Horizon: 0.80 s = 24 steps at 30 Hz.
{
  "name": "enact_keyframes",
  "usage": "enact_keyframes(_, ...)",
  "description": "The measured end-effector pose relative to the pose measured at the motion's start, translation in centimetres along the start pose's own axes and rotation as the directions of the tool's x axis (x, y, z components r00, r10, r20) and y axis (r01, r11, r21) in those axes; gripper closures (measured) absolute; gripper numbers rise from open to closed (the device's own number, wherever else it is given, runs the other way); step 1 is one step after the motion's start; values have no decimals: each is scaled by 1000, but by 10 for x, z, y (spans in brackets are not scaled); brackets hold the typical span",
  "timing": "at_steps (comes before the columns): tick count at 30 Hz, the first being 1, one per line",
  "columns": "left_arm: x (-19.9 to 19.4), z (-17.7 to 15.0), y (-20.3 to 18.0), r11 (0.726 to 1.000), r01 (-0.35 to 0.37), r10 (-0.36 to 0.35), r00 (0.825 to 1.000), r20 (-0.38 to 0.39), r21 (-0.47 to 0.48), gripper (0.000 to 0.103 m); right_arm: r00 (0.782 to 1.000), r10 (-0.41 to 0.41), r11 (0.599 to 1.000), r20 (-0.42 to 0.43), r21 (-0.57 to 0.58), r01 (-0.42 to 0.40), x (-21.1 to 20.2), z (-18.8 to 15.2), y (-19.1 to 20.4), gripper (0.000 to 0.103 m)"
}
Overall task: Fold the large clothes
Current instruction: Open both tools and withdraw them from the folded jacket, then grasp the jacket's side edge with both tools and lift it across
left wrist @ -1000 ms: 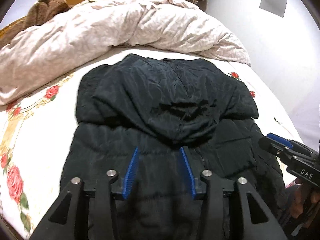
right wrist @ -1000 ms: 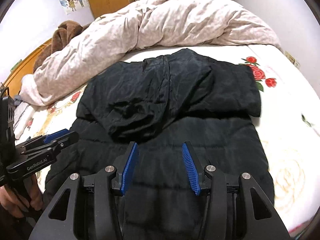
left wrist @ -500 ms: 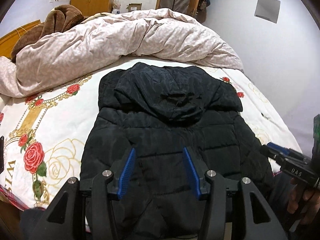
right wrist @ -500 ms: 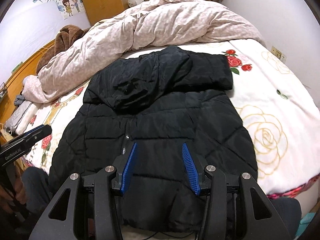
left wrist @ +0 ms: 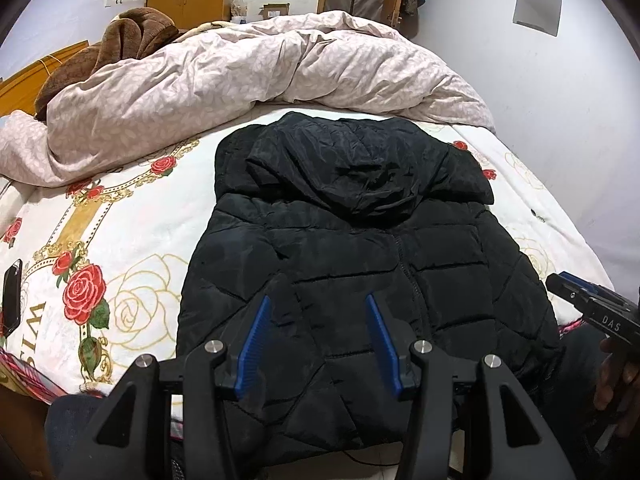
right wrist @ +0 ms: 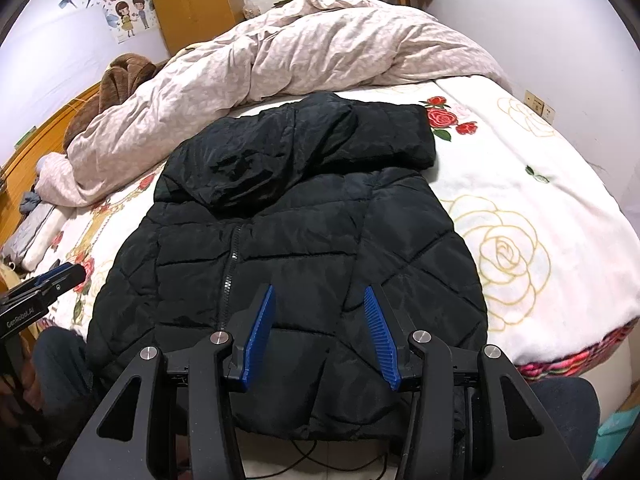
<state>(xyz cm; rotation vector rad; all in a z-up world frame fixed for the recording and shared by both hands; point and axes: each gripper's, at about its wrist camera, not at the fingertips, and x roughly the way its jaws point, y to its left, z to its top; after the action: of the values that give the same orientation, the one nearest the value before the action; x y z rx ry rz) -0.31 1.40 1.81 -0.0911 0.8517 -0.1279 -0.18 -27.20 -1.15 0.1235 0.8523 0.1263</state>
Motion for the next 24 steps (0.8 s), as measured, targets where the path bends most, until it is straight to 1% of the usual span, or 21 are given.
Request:
enact_keyframes(4,3,-4,7,1000,-6,6,1000,-8,-8,52,1000,-14,1000,-7,27,15,2,-4,-10,54)
enact_keyframes(6,6,-6,13,1000,-17,17,1000,-10,-17,51,1000,-17,999,-18,43,17,5,-5,-17,50)
enact_keyframes(10,14,-9,34,998,-44,44,999,-12,-52,45,999,-34,997,-41,69,37,15,-7,-36,49)
enact_keyframes(13,24,-12,53,994,-67,65,997,-31,-84,41,996,-47,992,-71,112,54,25,-9,-55,48)
enact_keyframes(19,54,-26,90,983,-119,104,989,-110,-139,39,989,-74,973,-125,208,99,45,-14,-96,48)
enact_keyframes(22,66,-34,107,974,-125,97,984,-151,-188,38,986,-54,958,-158,269,96,53,-18,-112,47)
enact_keyframes(24,75,-39,116,966,-137,98,979,-178,-218,37,984,-51,952,-173,289,100,58,-21,-118,46)
